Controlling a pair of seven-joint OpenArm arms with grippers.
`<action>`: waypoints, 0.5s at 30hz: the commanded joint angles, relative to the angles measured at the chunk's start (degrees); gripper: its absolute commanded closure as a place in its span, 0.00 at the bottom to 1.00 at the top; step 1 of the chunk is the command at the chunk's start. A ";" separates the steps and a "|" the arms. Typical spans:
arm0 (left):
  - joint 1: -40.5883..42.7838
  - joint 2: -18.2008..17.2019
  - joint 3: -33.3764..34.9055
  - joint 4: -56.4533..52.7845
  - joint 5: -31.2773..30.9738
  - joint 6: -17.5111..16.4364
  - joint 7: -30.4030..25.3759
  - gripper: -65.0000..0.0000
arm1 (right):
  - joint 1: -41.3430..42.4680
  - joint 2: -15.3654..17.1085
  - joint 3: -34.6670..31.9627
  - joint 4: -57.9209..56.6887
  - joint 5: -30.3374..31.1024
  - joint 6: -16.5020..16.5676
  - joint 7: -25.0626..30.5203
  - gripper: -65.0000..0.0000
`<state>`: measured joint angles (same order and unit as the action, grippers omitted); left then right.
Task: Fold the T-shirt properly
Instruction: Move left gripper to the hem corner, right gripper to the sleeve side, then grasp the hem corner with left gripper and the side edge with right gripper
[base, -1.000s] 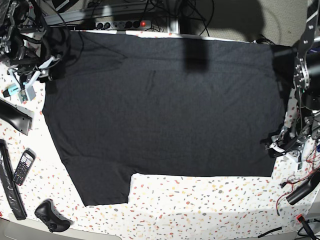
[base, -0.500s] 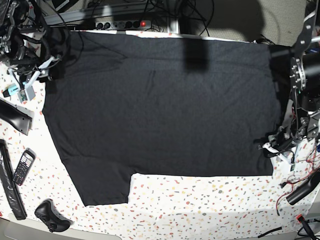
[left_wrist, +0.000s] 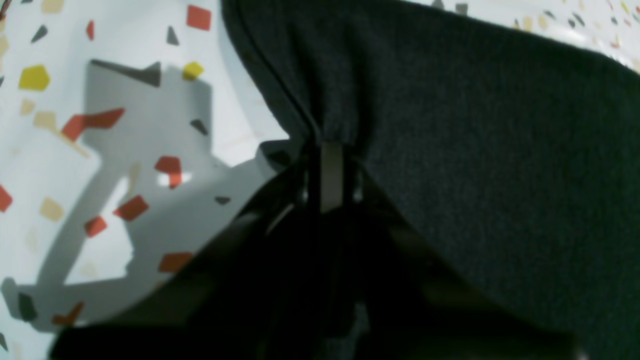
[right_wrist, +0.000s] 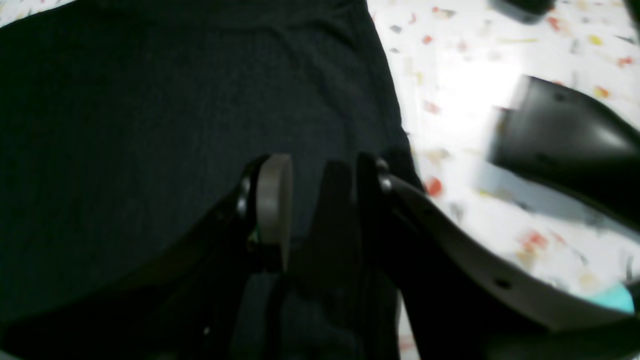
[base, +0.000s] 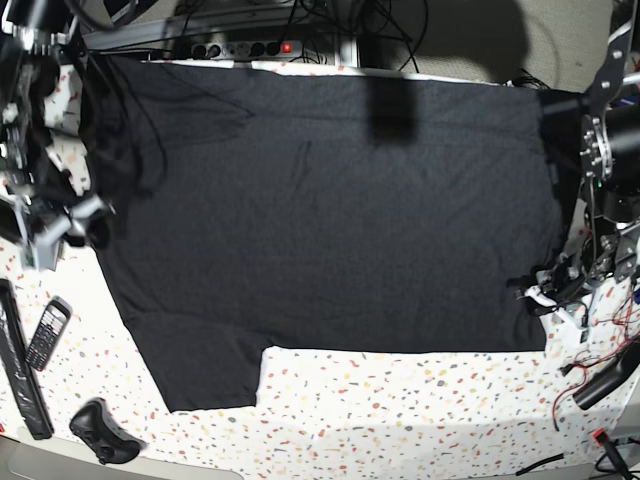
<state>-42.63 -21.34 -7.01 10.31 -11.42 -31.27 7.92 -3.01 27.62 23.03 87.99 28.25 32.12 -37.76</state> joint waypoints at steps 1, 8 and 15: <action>-1.36 -0.59 -0.02 0.66 0.09 -0.28 0.39 1.00 | 3.69 2.23 -1.31 -0.83 0.44 -0.26 0.63 0.67; -1.31 -0.57 -0.02 0.66 0.07 -0.28 1.05 1.00 | 27.21 4.74 -12.15 -19.47 -2.78 -3.72 -2.08 0.67; -1.31 -0.59 -0.02 0.66 0.07 -0.28 1.25 1.00 | 49.81 4.31 -23.15 -48.50 -10.21 -3.87 -2.56 0.58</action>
<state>-42.59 -21.37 -7.01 10.33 -11.44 -31.53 8.84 44.99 31.00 -0.54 38.11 17.74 27.81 -41.25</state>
